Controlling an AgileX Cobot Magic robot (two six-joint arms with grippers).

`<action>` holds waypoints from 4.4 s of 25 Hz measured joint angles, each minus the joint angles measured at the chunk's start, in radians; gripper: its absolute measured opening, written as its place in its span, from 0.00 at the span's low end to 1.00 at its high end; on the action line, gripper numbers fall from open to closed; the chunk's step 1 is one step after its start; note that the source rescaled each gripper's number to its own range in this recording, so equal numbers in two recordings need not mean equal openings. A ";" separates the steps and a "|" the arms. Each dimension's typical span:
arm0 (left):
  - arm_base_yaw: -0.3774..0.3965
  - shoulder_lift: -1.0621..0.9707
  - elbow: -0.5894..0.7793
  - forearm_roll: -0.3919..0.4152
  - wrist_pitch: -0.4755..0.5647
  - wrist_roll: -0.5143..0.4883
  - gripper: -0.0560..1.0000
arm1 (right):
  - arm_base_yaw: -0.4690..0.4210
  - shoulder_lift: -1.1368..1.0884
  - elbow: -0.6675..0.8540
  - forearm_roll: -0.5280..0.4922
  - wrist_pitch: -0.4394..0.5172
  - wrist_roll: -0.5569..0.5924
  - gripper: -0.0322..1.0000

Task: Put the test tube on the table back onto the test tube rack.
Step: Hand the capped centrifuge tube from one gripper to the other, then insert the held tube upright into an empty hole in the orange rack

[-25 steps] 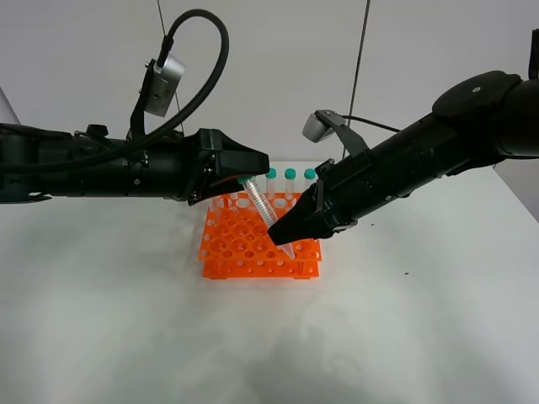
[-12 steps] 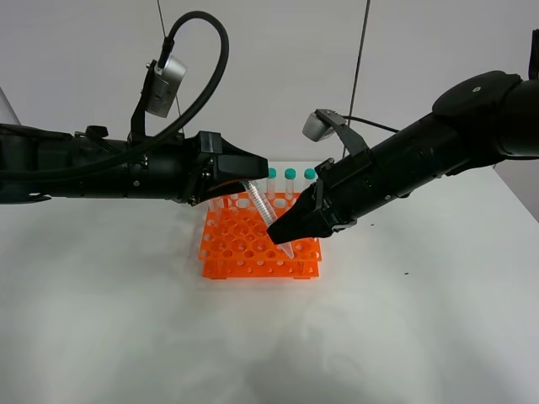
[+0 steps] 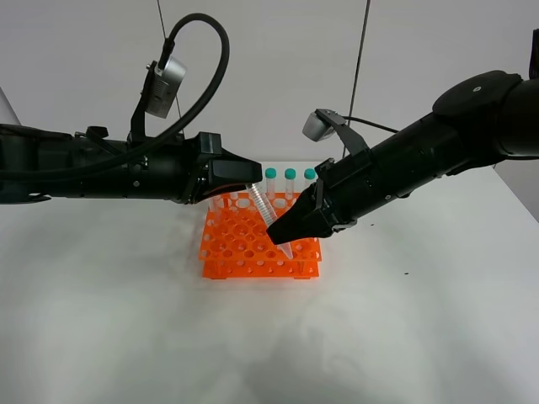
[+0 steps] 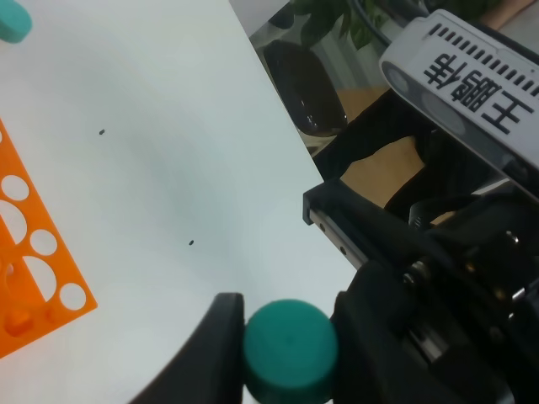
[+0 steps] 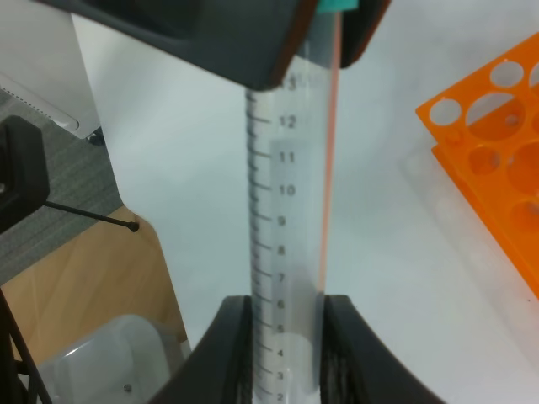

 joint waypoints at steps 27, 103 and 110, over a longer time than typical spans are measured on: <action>0.000 0.000 0.001 0.000 0.008 0.000 0.07 | 0.003 -0.065 -0.348 -0.823 0.186 0.951 0.99; 0.000 -0.424 0.001 0.405 -0.243 -0.196 0.07 | -0.304 -1.639 0.558 -1.037 0.087 1.132 0.99; 0.000 -0.461 0.001 0.673 -0.455 -0.212 0.07 | -0.304 -1.639 0.558 -1.037 0.087 1.132 0.99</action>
